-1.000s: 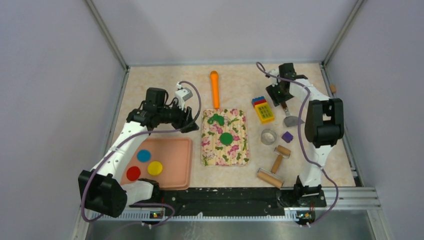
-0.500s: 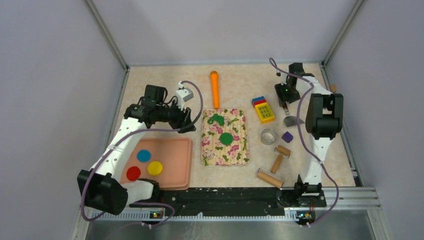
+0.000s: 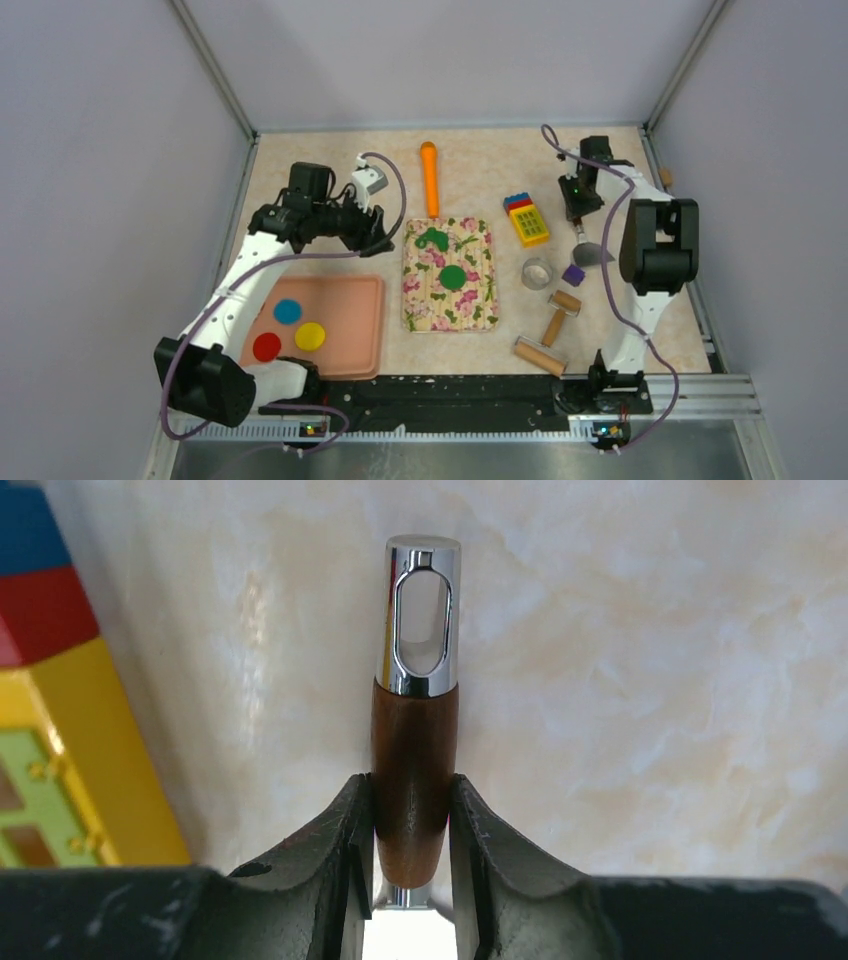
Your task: Roll out the dumpling wrappers from the dough
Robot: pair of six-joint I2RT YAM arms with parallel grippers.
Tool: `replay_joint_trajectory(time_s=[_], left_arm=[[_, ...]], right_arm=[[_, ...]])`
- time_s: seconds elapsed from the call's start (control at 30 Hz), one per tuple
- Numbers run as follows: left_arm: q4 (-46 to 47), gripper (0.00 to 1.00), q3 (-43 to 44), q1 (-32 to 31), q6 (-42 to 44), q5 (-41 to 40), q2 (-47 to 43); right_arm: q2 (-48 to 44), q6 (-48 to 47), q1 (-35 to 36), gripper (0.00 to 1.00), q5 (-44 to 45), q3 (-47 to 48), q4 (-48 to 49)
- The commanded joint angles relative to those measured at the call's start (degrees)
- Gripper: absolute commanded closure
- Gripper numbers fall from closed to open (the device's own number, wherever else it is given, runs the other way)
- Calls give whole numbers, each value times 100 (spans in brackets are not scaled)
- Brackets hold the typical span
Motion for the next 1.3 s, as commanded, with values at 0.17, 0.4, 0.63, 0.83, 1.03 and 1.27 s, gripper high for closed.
replay_joint_trajectory(time_s=[0.17,0.4,0.63,0.83,1.03,1.27], left_arm=[[1975,44,-138,-1156,-600,-401,-228],[3207,43,607,-1951,-1929,-558,488],[3887,33,1783,-2503,-3409,-536,1563],[3956,30,2696,-2761,-3902,-791,2575],[3862,20,3180,-2958,-4236,-980,3266],[3878,20,3287,-3189,-4428,-1124,3555]], right_arm=[[-2195,940,-166,100,-890,350,-501],[-3486,2449,-86,100,-977,121,-301],[-4365,3438,181,100,-1078,-132,401],[-4582,3516,343,100,-1301,-1,420],[-4641,3457,344,100,-1453,-9,439],[-4651,3525,344,100,-1516,-7,508]])
